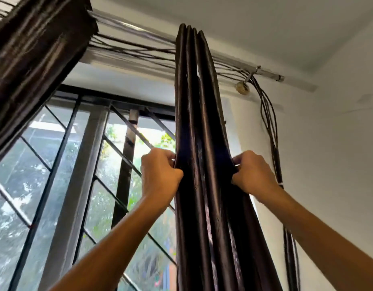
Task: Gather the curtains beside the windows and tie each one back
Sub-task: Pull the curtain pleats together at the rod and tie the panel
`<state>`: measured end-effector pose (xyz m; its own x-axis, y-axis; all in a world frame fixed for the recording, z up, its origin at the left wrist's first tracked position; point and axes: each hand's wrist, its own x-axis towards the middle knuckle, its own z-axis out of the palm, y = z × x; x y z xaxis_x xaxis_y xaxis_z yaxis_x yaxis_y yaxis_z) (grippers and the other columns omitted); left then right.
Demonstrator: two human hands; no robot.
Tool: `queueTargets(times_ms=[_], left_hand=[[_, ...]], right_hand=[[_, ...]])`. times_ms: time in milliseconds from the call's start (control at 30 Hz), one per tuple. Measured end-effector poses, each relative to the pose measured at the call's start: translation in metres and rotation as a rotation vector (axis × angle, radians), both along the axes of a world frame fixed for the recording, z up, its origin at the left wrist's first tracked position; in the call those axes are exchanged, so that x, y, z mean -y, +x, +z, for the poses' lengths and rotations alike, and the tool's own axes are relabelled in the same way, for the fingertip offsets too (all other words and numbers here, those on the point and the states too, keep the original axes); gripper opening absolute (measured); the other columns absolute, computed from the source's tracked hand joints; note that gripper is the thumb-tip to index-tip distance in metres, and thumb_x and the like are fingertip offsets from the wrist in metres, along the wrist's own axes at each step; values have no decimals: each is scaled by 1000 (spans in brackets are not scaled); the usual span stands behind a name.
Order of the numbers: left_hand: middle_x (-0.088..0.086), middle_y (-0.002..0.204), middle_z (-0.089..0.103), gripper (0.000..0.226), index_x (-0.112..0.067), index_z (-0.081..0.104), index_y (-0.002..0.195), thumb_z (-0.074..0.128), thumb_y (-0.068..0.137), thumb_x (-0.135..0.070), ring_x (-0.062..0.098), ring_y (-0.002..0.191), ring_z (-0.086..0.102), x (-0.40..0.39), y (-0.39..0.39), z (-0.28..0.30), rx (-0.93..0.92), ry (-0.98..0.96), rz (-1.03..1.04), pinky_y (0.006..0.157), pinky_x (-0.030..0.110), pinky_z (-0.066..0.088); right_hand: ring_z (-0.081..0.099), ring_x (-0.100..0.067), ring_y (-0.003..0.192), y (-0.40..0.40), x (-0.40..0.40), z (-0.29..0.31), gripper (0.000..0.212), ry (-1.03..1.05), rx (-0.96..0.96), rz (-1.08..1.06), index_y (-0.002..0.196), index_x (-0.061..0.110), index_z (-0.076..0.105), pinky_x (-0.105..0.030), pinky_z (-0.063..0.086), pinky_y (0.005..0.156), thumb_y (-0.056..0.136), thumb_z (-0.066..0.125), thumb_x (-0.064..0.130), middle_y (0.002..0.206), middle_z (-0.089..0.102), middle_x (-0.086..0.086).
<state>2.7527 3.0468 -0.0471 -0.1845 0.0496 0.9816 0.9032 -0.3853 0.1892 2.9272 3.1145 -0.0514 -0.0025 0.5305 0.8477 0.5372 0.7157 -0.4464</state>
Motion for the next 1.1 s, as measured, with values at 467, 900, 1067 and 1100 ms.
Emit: queueTargets(times_ms=[467, 900, 1067, 1100], left_hand=[[-1, 59, 65, 8, -9, 68, 72, 63, 67, -6, 16, 57, 62, 20, 23, -244, 195, -161, 57, 57, 39, 51], [1, 82, 73, 32, -7, 69, 111, 60, 83, 5, 3, 62, 64, 26, 71, -308, 226, -129, 92, 60, -2, 35], [9, 66, 70, 21, -9, 73, 97, 61, 82, -1, 10, 64, 58, 23, 76, -310, 90, -150, 44, 52, 5, 32], [8, 75, 73, 28, -9, 72, 104, 64, 79, 0, 6, 69, 64, 24, 73, -312, 57, -184, -17, 55, 5, 36]], right_hand=[[67, -19, 73, -9, 24, -246, 25, -90, -85, 131, 106, 24, 73, -20, 49, 68, 91, 60, 8, 83, 74, 1], [61, -13, 114, -19, 72, -291, 33, 153, -285, 228, 124, 18, 63, -30, 51, 93, 95, 57, 32, 124, 64, 3], [70, -20, 84, -17, 64, -282, 36, 10, -207, 153, 106, 22, 73, -34, 56, 73, 83, 67, 49, 90, 75, 2], [70, -19, 82, -15, 61, -281, 30, -10, -212, 156, 103, 22, 73, -33, 56, 73, 82, 70, 44, 88, 75, 2]])
